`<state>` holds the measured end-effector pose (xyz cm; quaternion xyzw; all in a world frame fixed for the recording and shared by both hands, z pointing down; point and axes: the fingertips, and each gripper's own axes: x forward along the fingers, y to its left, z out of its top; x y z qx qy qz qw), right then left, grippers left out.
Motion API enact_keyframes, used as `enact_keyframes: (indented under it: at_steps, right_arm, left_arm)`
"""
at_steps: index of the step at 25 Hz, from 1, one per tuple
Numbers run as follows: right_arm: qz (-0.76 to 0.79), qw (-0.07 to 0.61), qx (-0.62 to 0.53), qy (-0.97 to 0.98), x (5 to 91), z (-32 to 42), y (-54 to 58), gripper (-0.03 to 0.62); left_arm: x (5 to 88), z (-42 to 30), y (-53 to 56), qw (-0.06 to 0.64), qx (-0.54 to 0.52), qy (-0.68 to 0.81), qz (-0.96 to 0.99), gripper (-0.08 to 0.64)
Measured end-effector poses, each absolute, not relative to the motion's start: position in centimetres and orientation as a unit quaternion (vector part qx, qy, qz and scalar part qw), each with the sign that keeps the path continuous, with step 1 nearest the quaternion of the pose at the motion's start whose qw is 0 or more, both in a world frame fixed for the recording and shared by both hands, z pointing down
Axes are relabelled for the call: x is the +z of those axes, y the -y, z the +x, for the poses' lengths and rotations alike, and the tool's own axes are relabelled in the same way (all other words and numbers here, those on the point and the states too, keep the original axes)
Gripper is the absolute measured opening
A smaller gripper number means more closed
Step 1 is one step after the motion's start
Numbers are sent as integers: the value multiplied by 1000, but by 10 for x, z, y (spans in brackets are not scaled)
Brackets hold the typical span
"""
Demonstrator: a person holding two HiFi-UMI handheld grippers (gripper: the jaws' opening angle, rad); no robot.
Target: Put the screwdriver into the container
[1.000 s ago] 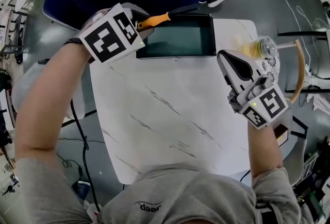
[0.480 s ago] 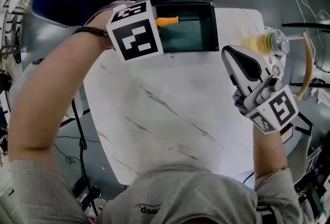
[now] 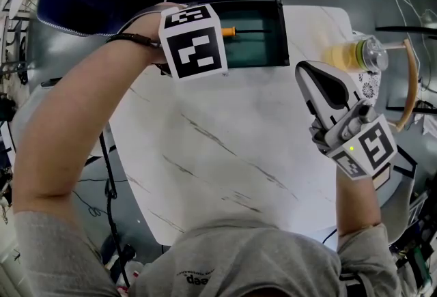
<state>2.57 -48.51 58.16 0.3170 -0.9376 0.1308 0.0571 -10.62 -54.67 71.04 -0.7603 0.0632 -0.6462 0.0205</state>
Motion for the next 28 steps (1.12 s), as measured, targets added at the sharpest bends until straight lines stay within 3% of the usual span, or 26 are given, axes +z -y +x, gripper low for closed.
enact_keyframes:
  at_steps: [18, 20, 21, 28]
  right_arm:
    - [315, 53, 135, 938, 585, 28, 485, 9]
    - [316, 54, 138, 937, 584, 30, 483, 8]
    - [317, 55, 139, 936, 584, 30, 482, 9]
    - [324, 55, 128, 936, 560, 37, 476, 8]
  left_arm:
    - [722, -107, 550, 29, -646, -70, -760, 122]
    - [719, -108, 545, 8, -639, -68, -766, 252]
    - [716, -109, 541, -9, -635, -66, -770, 279]
    - [653, -97, 542, -16, -551, -106, -827, 324]
